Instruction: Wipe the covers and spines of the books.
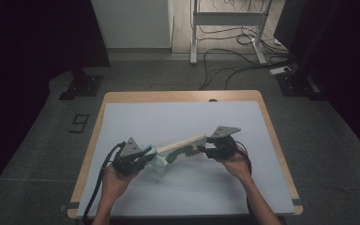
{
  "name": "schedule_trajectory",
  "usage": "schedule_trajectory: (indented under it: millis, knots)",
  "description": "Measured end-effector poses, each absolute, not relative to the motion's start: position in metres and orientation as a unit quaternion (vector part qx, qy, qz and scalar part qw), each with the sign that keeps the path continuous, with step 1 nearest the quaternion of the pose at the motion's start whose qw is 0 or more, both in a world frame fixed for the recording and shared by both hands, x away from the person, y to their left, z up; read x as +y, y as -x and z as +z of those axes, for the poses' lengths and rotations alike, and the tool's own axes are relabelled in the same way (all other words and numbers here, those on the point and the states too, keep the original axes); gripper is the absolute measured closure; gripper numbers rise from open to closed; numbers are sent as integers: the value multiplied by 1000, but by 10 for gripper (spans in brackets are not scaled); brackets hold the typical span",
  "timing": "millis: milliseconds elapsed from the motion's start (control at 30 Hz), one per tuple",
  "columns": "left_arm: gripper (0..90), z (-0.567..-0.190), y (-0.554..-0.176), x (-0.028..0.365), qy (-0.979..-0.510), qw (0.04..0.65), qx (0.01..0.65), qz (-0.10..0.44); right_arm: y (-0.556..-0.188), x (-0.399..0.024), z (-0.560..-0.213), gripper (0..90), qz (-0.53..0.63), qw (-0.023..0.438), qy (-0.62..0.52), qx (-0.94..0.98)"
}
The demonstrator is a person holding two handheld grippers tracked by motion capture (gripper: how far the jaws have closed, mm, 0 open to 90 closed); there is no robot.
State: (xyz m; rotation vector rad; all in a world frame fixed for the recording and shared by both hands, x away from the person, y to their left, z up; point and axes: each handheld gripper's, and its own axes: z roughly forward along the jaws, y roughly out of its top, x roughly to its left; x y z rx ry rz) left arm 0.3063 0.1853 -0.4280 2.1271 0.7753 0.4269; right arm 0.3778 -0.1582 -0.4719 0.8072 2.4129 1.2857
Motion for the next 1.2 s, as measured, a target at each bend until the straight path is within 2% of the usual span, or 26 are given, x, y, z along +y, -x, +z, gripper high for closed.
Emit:
schedule_trajectory:
  millis: [267, 900, 1200]
  knots:
    - [794, -422, -305, 181, -842, 407, 302, 183, -376, -159, -472, 513, 446, 145, -281, 837]
    - [795, -484, -314, 175, -851, 376, 334, 153, -376, -159, -472, 522, 446, 146, -280, 837]
    - [798, -502, -315, 174, -850, 370, 343, 154, -376, -160, -472, 527, 447, 148, -280, 837]
